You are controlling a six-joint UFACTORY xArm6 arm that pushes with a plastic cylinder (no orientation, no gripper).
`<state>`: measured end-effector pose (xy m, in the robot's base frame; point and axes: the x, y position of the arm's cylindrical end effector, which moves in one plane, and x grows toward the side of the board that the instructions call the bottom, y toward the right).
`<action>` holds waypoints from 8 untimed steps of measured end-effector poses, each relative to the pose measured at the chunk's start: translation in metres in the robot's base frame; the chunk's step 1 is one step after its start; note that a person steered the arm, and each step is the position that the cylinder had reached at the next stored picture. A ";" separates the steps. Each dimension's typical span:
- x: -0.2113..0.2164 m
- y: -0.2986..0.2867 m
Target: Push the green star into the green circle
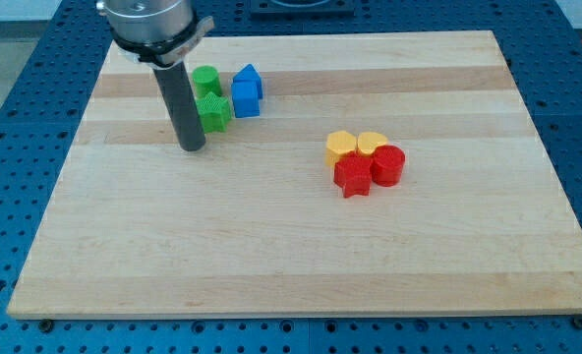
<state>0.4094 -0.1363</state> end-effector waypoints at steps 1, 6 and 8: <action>-0.013 0.007; -0.045 -0.057; -0.107 -0.066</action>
<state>0.3021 -0.2020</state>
